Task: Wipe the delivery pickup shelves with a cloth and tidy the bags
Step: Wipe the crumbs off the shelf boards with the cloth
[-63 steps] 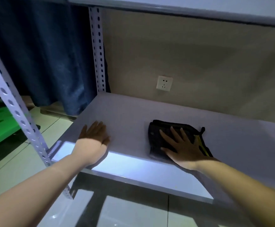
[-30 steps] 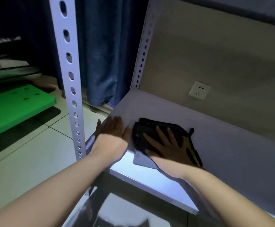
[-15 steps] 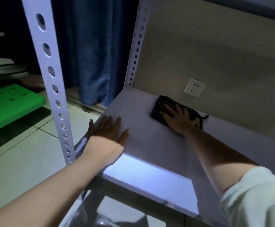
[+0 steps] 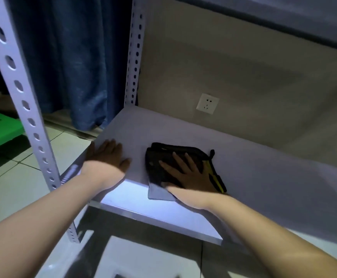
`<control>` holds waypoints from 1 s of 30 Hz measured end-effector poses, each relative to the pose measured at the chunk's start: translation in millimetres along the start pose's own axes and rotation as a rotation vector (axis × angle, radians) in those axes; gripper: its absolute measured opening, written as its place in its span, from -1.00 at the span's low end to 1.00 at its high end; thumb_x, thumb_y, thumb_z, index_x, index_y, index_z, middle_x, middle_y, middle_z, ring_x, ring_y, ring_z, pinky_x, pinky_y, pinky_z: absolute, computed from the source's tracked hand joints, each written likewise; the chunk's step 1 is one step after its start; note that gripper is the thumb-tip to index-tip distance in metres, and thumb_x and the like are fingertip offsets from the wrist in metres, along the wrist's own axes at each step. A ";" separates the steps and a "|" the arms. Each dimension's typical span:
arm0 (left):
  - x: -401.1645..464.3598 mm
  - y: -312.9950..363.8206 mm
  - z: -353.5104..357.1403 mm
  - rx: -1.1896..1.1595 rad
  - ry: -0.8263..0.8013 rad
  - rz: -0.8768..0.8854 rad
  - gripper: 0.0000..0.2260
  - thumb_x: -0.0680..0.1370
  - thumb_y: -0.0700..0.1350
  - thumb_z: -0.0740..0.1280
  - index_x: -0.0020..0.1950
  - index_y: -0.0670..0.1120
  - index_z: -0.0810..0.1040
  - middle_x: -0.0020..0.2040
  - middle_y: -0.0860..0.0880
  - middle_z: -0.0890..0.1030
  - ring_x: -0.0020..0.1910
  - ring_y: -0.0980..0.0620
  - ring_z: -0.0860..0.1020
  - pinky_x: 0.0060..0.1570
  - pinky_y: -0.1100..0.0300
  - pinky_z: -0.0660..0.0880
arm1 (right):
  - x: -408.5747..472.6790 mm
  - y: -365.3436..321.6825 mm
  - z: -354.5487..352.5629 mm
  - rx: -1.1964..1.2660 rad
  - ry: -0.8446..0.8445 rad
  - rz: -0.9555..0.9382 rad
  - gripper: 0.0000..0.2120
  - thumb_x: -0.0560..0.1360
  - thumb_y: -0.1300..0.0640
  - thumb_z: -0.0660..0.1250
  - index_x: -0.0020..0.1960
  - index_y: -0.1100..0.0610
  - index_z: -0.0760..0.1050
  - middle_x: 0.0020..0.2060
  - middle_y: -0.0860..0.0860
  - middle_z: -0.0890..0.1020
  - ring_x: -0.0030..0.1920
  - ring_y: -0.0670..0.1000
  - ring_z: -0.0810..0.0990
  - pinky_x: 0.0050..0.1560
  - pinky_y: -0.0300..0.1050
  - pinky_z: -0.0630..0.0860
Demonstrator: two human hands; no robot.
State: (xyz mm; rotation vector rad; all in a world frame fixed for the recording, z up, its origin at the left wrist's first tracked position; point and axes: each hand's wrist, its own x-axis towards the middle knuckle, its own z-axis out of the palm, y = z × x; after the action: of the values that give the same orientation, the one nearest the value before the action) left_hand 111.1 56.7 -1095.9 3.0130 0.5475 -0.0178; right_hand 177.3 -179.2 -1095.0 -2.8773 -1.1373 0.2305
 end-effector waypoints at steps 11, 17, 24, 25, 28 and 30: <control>-15.1 95.7 -4.1 -0.001 -0.113 0.210 -0.42 0.63 0.16 -0.01 0.56 -0.10 0.00 0.58 -0.06 -0.03 0.54 -0.01 -0.01 0.48 -0.02 -0.04 | -114.0 164.2 -6.2 0.000 -0.021 0.532 -0.43 0.42 -0.49 -0.21 0.36 -0.46 -0.31 0.53 -0.20 -0.24 0.54 0.00 -0.26 0.45 0.28 -0.18; -28.7 175.5 -0.7 -0.014 -0.165 0.398 -0.42 0.63 0.16 -0.03 0.56 -0.08 -0.04 0.58 -0.03 -0.09 0.54 0.01 -0.07 0.48 -0.02 -0.05 | -152.8 180.1 -0.6 0.082 -0.013 0.755 -0.42 0.51 -0.40 -0.09 0.46 -0.39 -0.23 0.55 -0.09 -0.21 0.54 0.11 -0.25 0.40 0.40 -0.19; -35.0 260.3 16.1 -0.052 -0.128 0.521 -0.50 0.65 0.09 -0.03 0.56 -0.05 0.02 0.58 -0.02 -0.05 0.54 0.03 -0.05 0.47 0.01 -0.02 | -207.5 172.8 -4.9 -0.013 -0.014 0.236 -0.47 0.44 -0.48 -0.15 0.35 -0.53 -0.27 0.53 -0.21 -0.19 0.53 -0.02 -0.29 0.44 0.25 -0.29; -33.9 268.4 17.1 -0.053 -0.110 0.512 -0.50 0.65 0.10 -0.03 0.55 -0.04 0.03 0.58 -0.01 -0.05 0.54 0.03 -0.04 0.47 0.00 -0.01 | -215.6 185.1 -5.3 -0.031 -0.004 0.226 -0.47 0.41 -0.50 -0.20 0.33 -0.55 -0.28 0.53 -0.22 -0.18 0.53 -0.04 -0.28 0.45 0.22 -0.30; -28.8 289.8 19.6 -0.054 -0.076 0.511 -0.49 0.63 0.14 -0.01 0.54 -0.01 0.07 0.58 0.00 -0.02 0.54 0.03 -0.02 0.45 -0.03 0.02 | -243.8 237.0 -2.3 -0.015 0.020 0.388 -0.47 0.35 -0.55 -0.22 0.29 -0.59 -0.28 0.52 -0.27 -0.18 0.53 -0.09 -0.26 0.45 0.21 -0.29; -22.7 296.4 23.9 -0.060 -0.052 0.531 -0.45 0.60 0.22 -0.02 0.54 0.02 0.09 0.58 0.02 0.01 0.54 0.03 0.00 0.44 -0.03 0.03 | -269.2 278.7 -0.5 0.019 0.039 0.570 -0.47 0.33 -0.53 -0.20 0.27 -0.61 -0.26 0.52 -0.28 -0.16 0.53 -0.09 -0.21 0.45 0.22 -0.27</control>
State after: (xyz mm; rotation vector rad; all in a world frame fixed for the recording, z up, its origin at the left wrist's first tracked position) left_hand 194.1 -229.7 -1096.7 2.9836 -0.2591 -0.0451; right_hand 172.0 -566.6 -1086.6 -3.0956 -0.2797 0.1935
